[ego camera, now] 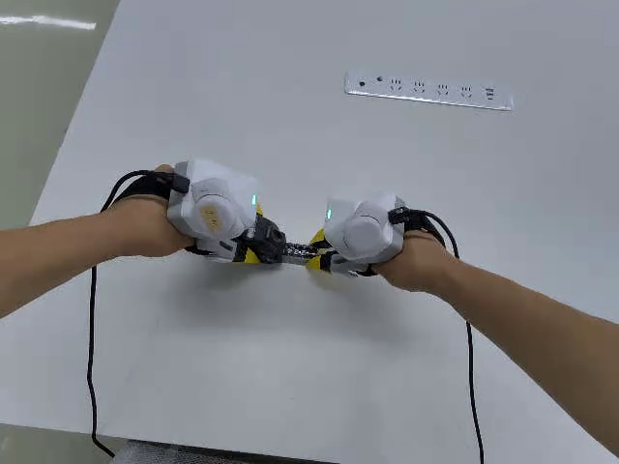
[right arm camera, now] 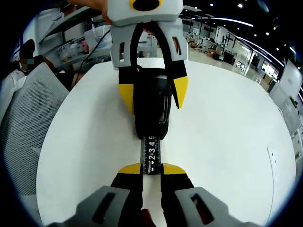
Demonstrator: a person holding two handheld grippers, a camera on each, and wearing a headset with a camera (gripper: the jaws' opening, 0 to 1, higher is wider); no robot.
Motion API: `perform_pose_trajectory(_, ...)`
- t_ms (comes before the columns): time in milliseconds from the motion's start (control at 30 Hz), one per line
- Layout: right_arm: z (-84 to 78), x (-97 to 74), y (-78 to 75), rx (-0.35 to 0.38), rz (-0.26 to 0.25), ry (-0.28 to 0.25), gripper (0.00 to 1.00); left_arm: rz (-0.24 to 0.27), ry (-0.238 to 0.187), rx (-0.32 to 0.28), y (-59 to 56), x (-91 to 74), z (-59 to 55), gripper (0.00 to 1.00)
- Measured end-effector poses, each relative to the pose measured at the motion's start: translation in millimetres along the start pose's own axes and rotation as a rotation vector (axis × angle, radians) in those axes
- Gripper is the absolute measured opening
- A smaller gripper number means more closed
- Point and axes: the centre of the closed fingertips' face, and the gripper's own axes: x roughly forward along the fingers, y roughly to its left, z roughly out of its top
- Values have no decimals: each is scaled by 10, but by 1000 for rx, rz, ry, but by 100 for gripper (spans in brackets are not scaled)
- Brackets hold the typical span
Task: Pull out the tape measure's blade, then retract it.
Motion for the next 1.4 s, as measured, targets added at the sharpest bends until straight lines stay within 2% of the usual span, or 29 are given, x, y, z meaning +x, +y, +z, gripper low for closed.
perform_pose_trajectory(1033, -323, -249, 2, 31, -17, 19, 13, -2, 9, 1, -16, -1, 13, 35)
perform_pose_trajectory(1400, -379, -285, 1, 36, -18, 20, 13, -3, 14, 2, -15, 3, 12, 35)
